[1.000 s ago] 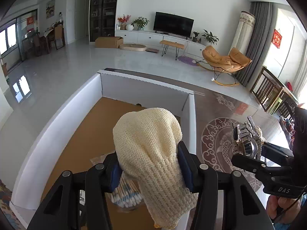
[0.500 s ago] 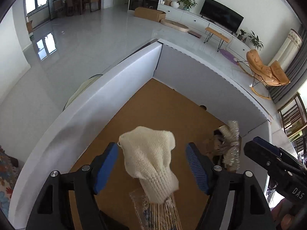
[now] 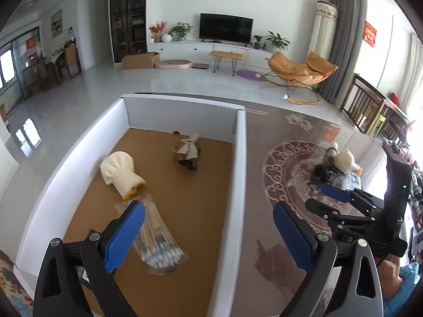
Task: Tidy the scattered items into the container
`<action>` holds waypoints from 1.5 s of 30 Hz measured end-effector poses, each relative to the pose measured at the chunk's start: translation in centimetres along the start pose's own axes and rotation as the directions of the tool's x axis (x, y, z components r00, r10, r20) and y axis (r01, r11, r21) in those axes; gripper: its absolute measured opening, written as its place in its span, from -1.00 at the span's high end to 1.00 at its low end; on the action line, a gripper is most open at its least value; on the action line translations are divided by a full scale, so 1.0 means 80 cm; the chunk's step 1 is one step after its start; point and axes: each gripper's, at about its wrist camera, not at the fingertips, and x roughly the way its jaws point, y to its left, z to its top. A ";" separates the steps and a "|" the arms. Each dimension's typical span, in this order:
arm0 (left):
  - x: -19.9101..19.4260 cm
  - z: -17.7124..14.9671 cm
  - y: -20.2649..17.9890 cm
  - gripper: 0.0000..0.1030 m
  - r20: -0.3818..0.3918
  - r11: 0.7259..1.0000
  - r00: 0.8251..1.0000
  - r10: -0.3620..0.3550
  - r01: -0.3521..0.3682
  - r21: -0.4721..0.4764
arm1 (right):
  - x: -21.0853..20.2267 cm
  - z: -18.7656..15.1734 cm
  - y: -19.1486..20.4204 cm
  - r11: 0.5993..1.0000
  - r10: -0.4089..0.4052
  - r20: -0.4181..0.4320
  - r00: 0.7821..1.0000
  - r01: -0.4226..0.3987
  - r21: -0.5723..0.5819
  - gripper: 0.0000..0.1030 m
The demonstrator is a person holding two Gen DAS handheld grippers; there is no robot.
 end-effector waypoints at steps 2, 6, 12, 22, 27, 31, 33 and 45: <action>-0.001 -0.034 -0.048 -0.92 -0.029 0.997 0.997 -0.068 0.068 0.019 | -0.033 -0.050 -0.037 0.997 -0.079 -0.015 0.997 0.079 0.014 -0.23; 0.045 -0.092 -0.152 -0.92 -0.075 0.987 0.988 -0.135 0.140 0.073 | -0.095 -0.134 -0.114 0.957 -0.275 -0.064 0.959 0.279 0.073 -0.23; 0.130 -0.125 -0.271 -0.92 -0.139 0.980 0.985 -0.106 0.127 0.152 | -0.154 -0.190 -0.213 0.891 -0.404 -0.102 0.909 0.417 0.181 -0.23; 0.195 -0.106 -0.330 -1.00 -0.143 0.980 0.989 -0.026 0.054 0.192 | -0.148 -0.192 -0.252 0.863 -0.443 -0.121 0.888 0.459 0.211 -0.26; 0.208 -0.091 -0.333 -1.00 -0.122 0.983 0.992 -0.021 0.043 0.178 | -0.144 -0.190 -0.253 0.859 -0.446 -0.129 0.886 0.464 0.215 -0.41; 0.211 -0.086 -0.334 -1.00 -0.125 0.984 0.992 -0.025 0.046 0.171 | -0.144 -0.190 -0.250 0.859 -0.449 -0.130 0.884 0.467 0.211 -0.43; 0.212 -0.086 -0.335 -1.00 -0.125 0.984 0.992 -0.024 0.046 0.171 | -0.143 -0.190 -0.250 0.859 -0.448 -0.130 0.885 0.466 0.211 -0.43; 0.212 -0.086 -0.335 -1.00 -0.125 0.984 0.992 -0.025 0.046 0.171 | -0.143 -0.190 -0.249 0.860 -0.447 -0.130 0.885 0.465 0.211 -0.45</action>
